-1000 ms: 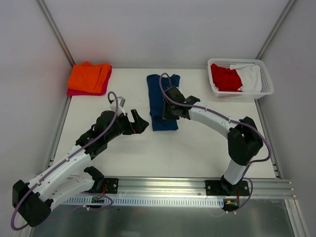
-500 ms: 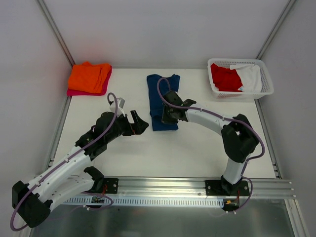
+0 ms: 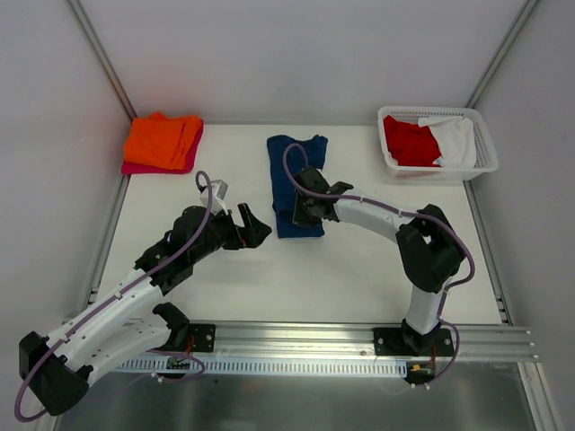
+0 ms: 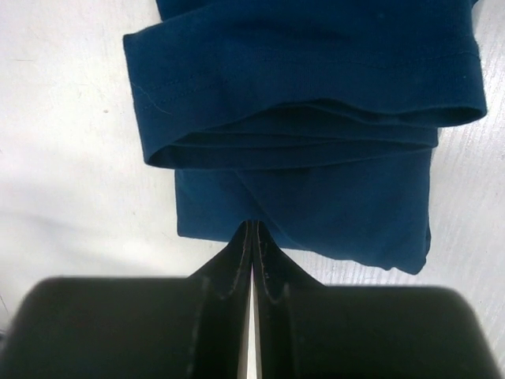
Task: Fold and stack the t-shirts
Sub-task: Fold the folded rectangular tshirt in 1/3 of the way
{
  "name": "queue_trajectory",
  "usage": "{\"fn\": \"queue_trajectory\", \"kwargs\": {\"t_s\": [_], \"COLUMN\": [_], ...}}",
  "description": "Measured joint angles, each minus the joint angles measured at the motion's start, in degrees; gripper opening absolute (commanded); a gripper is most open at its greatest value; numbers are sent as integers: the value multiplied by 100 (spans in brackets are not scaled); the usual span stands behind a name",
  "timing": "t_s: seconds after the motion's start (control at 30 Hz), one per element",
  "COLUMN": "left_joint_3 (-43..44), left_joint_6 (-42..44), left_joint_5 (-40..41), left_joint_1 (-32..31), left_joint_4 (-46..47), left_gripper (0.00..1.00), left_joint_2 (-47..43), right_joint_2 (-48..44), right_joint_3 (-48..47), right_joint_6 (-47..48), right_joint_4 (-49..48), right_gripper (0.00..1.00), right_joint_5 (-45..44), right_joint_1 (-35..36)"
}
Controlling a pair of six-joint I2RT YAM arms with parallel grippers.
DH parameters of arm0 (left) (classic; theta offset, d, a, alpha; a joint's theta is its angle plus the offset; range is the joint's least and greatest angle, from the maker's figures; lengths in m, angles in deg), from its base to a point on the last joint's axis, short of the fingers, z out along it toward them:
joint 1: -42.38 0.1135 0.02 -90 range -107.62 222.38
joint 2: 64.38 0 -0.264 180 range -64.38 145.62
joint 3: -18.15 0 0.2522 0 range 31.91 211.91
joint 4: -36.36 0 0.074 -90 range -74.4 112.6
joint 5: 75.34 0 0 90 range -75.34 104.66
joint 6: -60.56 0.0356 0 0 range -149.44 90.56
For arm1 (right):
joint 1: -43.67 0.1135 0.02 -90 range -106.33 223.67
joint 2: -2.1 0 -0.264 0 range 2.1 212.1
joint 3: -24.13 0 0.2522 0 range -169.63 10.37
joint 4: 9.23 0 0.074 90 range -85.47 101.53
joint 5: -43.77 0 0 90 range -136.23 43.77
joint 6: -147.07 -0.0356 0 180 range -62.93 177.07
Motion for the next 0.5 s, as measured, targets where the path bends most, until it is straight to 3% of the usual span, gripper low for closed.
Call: {"fn": "queue_trajectory", "kwargs": {"t_s": [0.5], "left_joint_3": [0], "left_joint_6": [0], "left_joint_5": [13], "left_joint_1": [-114], "left_joint_4": [-160], "left_gripper": [99], "left_joint_2": [-96], "right_joint_2": [544], "right_joint_3": [-146], "right_joint_6": [11], "right_joint_4": [-22], "right_gripper": [0], "right_joint_5": [13], "right_joint_1": [0]}}
